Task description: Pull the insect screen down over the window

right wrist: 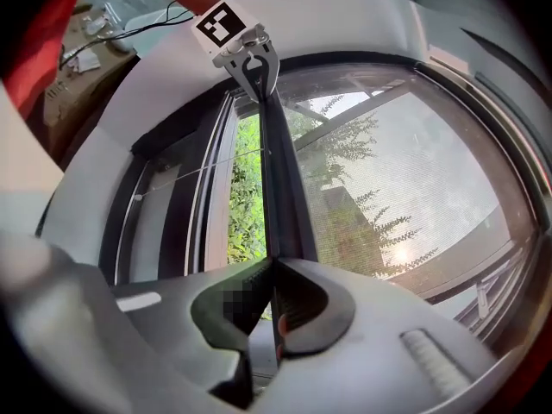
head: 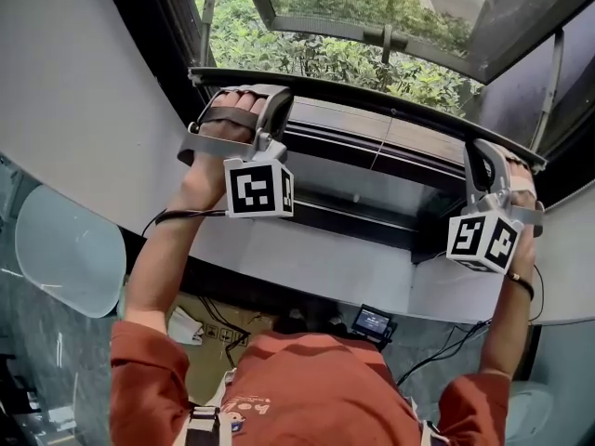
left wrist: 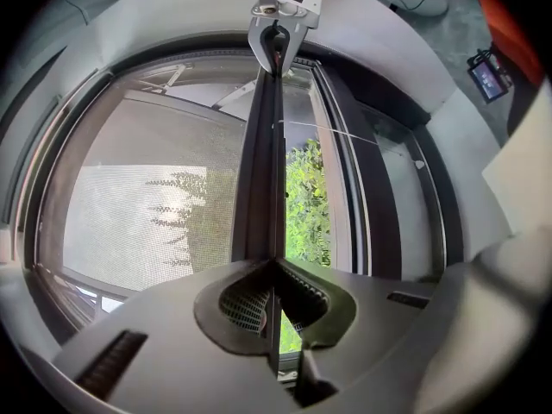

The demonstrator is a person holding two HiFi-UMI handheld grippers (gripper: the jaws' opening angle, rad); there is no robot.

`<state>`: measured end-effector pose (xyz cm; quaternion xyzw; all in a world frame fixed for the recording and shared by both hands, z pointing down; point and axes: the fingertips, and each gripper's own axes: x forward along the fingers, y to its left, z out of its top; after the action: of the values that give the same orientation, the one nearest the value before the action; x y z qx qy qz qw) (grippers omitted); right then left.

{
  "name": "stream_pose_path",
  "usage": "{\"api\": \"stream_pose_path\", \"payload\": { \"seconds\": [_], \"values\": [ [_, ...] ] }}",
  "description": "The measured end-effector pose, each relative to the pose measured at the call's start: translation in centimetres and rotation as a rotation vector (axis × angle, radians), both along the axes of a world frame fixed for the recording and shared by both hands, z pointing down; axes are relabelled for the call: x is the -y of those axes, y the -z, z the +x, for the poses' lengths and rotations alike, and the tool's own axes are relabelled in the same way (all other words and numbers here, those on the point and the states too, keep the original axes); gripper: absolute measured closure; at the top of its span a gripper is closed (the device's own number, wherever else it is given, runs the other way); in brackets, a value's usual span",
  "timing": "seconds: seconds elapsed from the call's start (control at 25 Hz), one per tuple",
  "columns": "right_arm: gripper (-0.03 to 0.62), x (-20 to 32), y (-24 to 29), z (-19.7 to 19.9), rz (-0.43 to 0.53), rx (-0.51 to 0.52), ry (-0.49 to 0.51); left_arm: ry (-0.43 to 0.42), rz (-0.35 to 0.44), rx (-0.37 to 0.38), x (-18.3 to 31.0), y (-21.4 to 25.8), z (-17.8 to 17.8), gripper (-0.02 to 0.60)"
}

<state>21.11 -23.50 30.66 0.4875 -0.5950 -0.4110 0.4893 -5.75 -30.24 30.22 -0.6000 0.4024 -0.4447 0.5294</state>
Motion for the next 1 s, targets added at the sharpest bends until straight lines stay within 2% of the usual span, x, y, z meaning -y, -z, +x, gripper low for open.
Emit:
{"api": "stream_pose_path", "payload": {
  "seconds": [0.52, 0.8, 1.0],
  "values": [
    [0.566, -0.2, -4.8, 0.1, -0.084, 0.047, -0.007, 0.002, -0.078, 0.000, -0.2, -4.8, 0.1, 0.561],
    [0.568, -0.1, -8.2, 0.2, -0.173, 0.048, -0.019, -0.002, -0.151, 0.025, -0.2, -8.1, 0.1, 0.561],
    [0.568, 0.0, -9.0, 0.2, -0.205, 0.057, -0.019, -0.004, -0.174, 0.025, 0.0, -9.0, 0.2, 0.561]
  ]
}}
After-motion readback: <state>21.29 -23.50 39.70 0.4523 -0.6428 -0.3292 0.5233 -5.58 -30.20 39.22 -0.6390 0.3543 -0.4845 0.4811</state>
